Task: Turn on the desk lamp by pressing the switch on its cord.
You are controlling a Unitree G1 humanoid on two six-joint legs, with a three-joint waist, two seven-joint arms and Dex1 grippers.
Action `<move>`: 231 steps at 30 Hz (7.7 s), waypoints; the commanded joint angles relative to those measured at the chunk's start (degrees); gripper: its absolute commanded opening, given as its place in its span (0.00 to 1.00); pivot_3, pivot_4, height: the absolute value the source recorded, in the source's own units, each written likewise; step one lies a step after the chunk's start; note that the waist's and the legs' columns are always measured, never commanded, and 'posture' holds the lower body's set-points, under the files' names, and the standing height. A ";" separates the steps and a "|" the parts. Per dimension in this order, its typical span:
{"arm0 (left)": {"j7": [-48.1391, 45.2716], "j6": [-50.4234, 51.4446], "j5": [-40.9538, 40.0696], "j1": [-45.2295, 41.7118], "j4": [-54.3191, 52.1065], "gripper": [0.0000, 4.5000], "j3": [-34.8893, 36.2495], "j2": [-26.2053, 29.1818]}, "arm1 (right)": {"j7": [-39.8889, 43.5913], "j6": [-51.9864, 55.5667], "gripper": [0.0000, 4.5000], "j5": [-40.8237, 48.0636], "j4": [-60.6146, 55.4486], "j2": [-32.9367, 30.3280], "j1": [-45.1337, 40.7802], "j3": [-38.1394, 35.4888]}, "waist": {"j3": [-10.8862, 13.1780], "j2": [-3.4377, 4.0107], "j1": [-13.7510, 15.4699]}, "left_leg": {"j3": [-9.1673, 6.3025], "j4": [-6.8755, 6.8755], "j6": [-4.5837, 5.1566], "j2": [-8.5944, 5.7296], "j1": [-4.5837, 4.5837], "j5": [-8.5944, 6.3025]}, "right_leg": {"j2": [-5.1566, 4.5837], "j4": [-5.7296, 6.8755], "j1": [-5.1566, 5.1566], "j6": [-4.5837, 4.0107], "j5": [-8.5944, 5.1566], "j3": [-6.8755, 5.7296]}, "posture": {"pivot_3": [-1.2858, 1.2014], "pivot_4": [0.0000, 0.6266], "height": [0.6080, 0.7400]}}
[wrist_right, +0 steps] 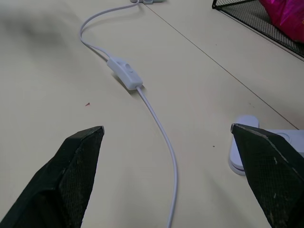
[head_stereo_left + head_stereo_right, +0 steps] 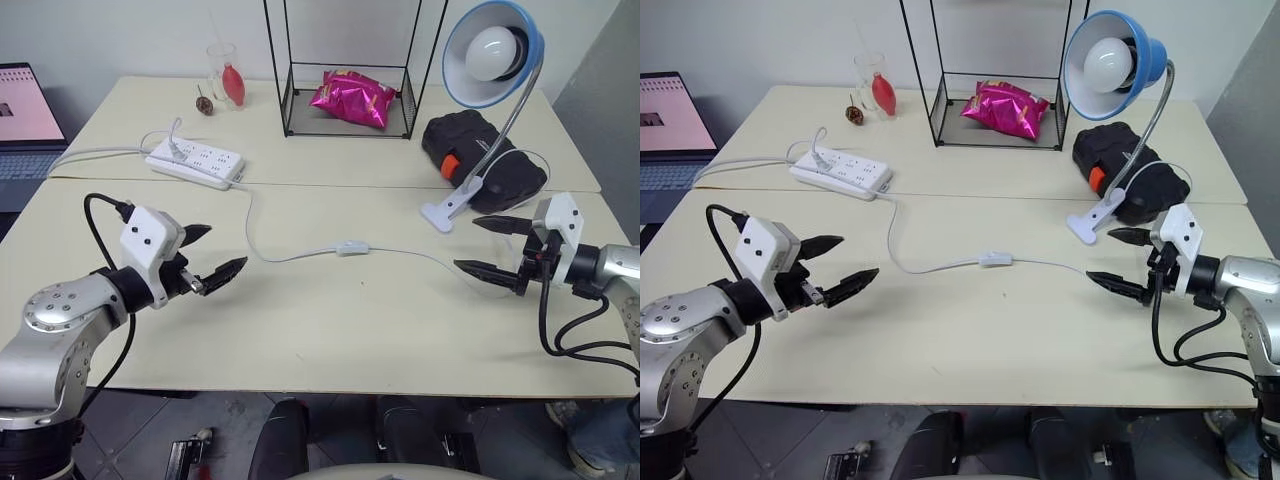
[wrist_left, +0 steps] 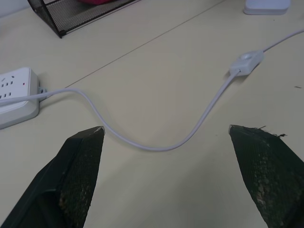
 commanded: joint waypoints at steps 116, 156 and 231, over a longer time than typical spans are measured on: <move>-10.70 -6.88 15.10 -32.43 24.80 0.25 -24.95 -26.22 | -76.07 29.99 1.00 47.17 -14.41 54.91 -2.10 -2.54 | -0.05 -0.03 -0.60 | -0.15 -0.05 0.03 -0.01 -0.11 0.01 | 0.16 0.06 -0.08 0.05 0.12 0.01 | 0.52 0.24 1.00; -7.18 1.94 9.94 -32.73 18.50 0.25 -25.89 -25.41 | -81.29 25.50 0.17 52.09 -9.76 54.88 -3.50 -0.73 | -0.04 -0.02 -0.88 | -0.13 -0.15 0.03 0.00 -0.12 0.01 | 0.17 0.02 -0.14 0.02 0.07 0.02 | 0.52 0.24 1.00; -9.37 -12.06 15.07 -25.31 17.79 1.00 -18.22 -12.83 | -8.68 10.59 1.00 4.52 -15.85 -8.88 -3.05 5.02 | -0.02 -0.04 -0.17 | -0.05 -0.34 0.02 -0.05 -0.18 0.02 | 0.08 -0.01 -0.32 -0.02 0.02 0.01 | 0.52 0.24 1.00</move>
